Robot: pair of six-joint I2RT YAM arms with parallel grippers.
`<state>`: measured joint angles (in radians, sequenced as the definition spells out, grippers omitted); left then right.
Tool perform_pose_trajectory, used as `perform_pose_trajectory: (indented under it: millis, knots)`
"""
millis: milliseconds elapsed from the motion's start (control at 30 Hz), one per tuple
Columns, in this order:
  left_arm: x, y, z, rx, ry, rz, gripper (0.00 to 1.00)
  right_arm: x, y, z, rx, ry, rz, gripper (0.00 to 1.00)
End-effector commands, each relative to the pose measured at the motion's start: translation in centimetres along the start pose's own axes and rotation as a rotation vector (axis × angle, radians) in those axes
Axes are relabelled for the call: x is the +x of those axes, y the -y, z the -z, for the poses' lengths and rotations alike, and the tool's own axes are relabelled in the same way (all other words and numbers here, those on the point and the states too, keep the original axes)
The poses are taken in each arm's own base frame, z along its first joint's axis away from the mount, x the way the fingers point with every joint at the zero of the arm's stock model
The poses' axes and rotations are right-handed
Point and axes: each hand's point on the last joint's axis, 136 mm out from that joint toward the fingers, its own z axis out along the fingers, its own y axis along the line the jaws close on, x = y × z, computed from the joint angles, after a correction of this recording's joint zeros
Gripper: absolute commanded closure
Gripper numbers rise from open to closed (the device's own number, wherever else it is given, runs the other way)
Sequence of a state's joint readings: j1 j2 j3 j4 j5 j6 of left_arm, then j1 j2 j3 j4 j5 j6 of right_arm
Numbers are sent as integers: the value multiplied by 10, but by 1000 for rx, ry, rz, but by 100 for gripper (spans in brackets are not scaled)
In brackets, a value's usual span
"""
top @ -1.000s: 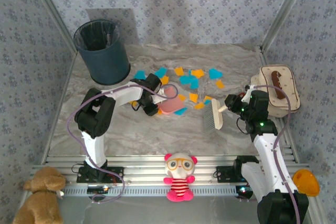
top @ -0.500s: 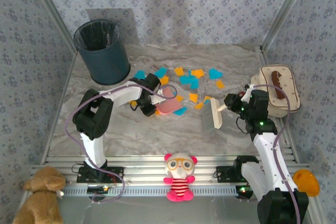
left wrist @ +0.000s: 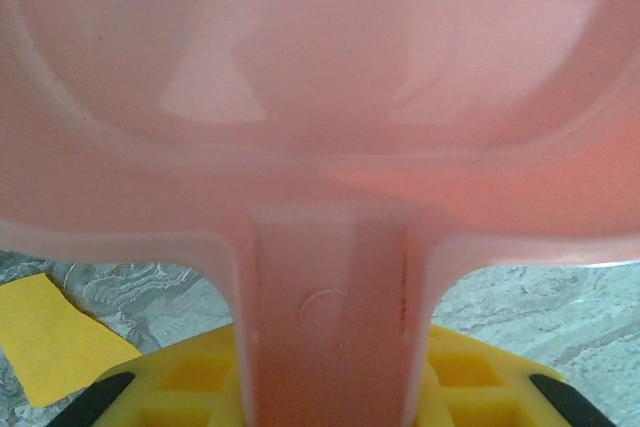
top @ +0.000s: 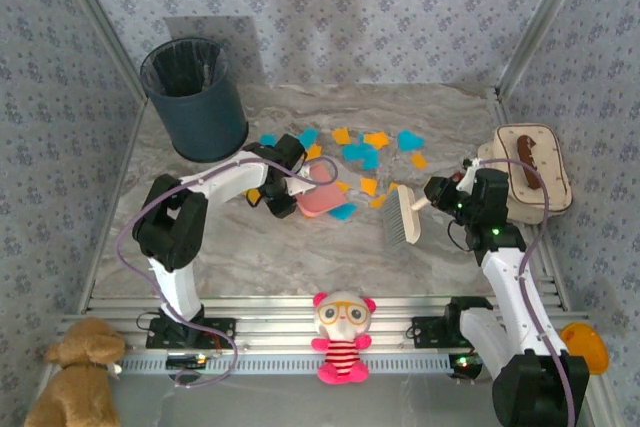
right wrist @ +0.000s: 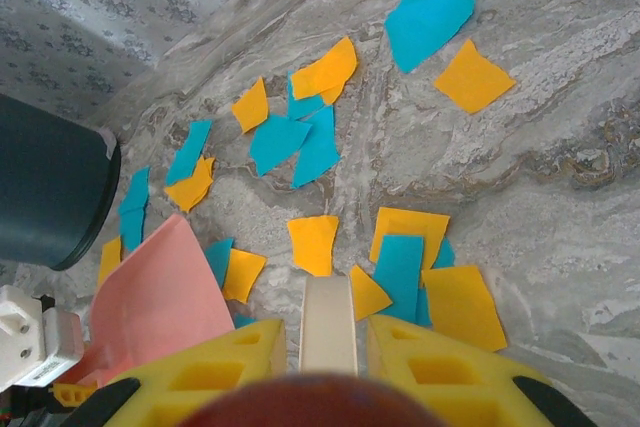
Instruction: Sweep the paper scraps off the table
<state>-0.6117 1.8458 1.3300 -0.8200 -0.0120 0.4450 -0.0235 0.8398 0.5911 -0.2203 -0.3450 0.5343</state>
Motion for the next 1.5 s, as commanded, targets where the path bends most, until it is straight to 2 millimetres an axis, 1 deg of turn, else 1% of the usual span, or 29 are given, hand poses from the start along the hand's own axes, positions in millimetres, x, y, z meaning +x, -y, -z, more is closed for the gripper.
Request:
perform_pose_trajectory:
  millis: [0,167,400,533,667,1100,1200,1267,1300,1367,1467]
  knots:
    - [-1,7,5,29,-2,-19,70,-6,-9,1,-36,18,-2,100]
    - [0,13,-3,59,-19,-17,67,-5,-9,1,-33,18,-1,100]
    - [5,15,-13,77,-52,-12,67,-5,-8,1,-26,17,2,100]
    - [8,16,-16,77,-70,-8,62,-3,-7,1,-24,12,1,100]
    - [10,15,-17,66,-62,-2,59,-3,-7,1,-24,12,1,100]
    - [11,12,-29,56,-14,41,60,-1,-6,1,-22,5,0,100]
    - [11,11,-30,52,-5,41,60,-2,-6,1,-23,7,-1,100]
    - [12,11,-32,53,-8,43,63,0,-6,0,-23,3,-2,100]
    - [12,11,-33,54,-10,43,65,-1,-6,0,-23,4,-3,100]
    - [12,10,-33,53,-12,43,73,-1,-6,1,-24,2,-4,100]
    - [9,8,-25,41,3,43,80,-1,-7,1,-28,3,-3,100]
